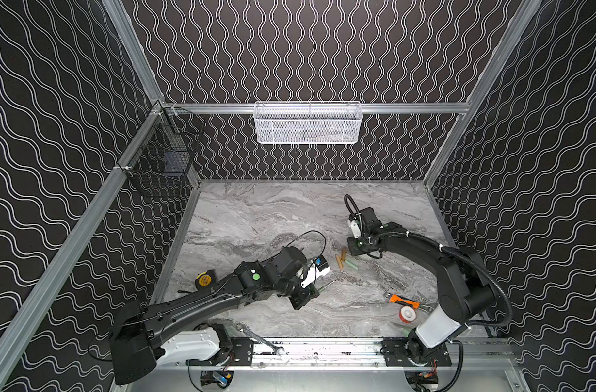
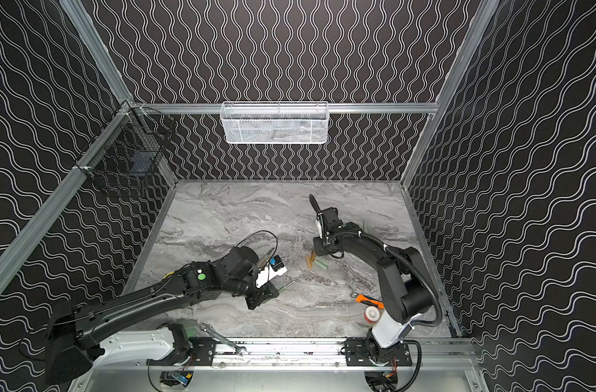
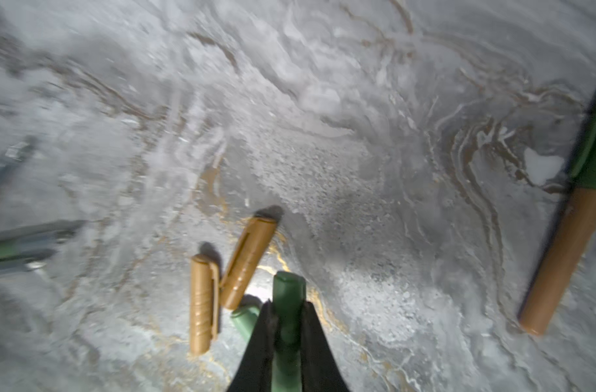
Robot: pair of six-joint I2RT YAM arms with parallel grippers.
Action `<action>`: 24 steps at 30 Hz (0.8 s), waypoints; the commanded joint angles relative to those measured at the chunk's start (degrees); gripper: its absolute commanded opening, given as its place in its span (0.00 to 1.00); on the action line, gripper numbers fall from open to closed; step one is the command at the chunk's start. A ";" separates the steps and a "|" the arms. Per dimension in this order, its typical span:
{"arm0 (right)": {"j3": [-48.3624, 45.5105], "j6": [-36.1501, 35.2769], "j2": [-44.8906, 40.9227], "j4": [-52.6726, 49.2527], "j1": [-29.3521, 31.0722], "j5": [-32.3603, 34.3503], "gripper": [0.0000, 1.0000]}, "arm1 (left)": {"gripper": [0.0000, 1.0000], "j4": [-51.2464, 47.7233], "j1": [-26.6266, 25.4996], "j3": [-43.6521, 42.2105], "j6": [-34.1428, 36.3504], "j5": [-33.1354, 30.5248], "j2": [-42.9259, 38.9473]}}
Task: Insert the pens into the pen caps
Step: 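Grasp a green cap with the right gripper while the left holds the pen upright, then lift the green cap with the right gripper toward the green pen tip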
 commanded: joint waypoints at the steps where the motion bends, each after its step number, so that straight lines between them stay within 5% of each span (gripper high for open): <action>1: -2.13 1.43 -4.27 6.55 0.08 -8.87 0.11 | 0.06 7.04 0.15 -2.33 -2.31 0.18 0.65; 12: -13.89 17.84 -16.59 29.95 0.56 -24.60 0.12 | 0.05 21.50 3.37 -11.74 -7.37 1.89 1.43; 24: -22.92 31.99 -21.29 48.56 8.02 -17.77 0.11 | 0.04 29.35 10.57 -14.45 -11.97 9.24 0.25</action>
